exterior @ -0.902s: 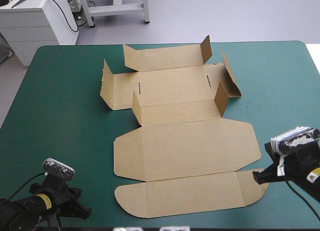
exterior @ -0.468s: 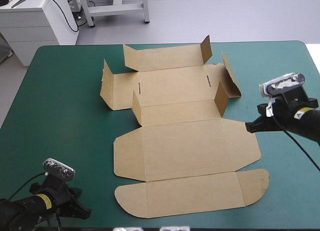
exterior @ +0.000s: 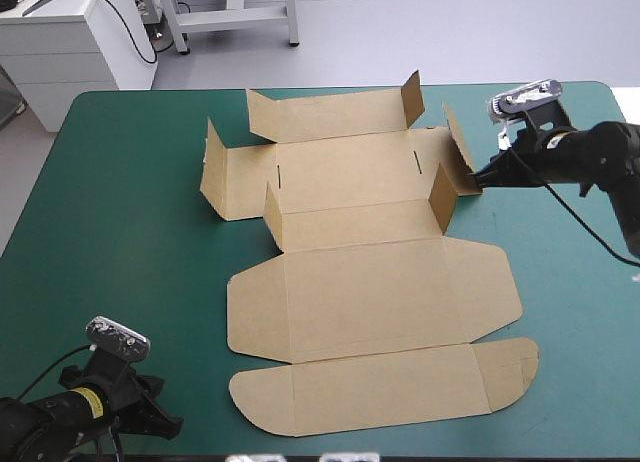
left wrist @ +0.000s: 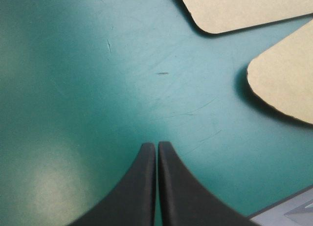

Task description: Fold the box

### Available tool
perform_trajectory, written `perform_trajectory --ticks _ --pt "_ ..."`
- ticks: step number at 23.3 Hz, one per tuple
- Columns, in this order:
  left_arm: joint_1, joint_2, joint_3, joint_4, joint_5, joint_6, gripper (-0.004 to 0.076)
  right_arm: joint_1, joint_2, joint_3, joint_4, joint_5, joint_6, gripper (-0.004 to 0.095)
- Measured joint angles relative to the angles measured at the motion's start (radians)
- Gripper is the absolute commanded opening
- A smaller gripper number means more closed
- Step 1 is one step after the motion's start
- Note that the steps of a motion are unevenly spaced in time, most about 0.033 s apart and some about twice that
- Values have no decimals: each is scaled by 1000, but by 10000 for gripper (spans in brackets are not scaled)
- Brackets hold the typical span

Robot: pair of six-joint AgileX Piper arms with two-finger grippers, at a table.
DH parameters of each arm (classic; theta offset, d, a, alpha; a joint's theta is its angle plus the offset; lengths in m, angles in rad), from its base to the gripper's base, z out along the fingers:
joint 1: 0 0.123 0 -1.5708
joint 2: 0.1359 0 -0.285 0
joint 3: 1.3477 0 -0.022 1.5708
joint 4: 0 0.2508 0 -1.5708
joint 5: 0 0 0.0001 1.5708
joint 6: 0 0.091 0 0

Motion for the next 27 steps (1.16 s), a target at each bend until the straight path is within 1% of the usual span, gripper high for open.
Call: perform_trajectory --ticks 7,8,10,13,15,17,21,27 --pt "0 0 0 0 0 0 -8 0 210 -165 0 -3 0 -12" --pt "0 0 0 0 0 0 -8 0 228 -175 1 -5 0 19" --pt "0 0 0 0 0 0 -8 3 284 -207 -2 -22 0 158" --pt "0 0 0 0 0 0 -8 32 341 -241 -28 -64 0 475" --pt "0 0 0 0 0 0 -8 67 369 -264 -73 -98 5 620" --pt "0 0 0 0 0 0 -8 96 396 -289 -123 -117 36 659" --pt "0 0 0 0 0 0 -8 129 443 -337 -208 -115 113 661" --pt "0 0 0 0 0 0 -8 136 526 -411 -273 -62 179 660"
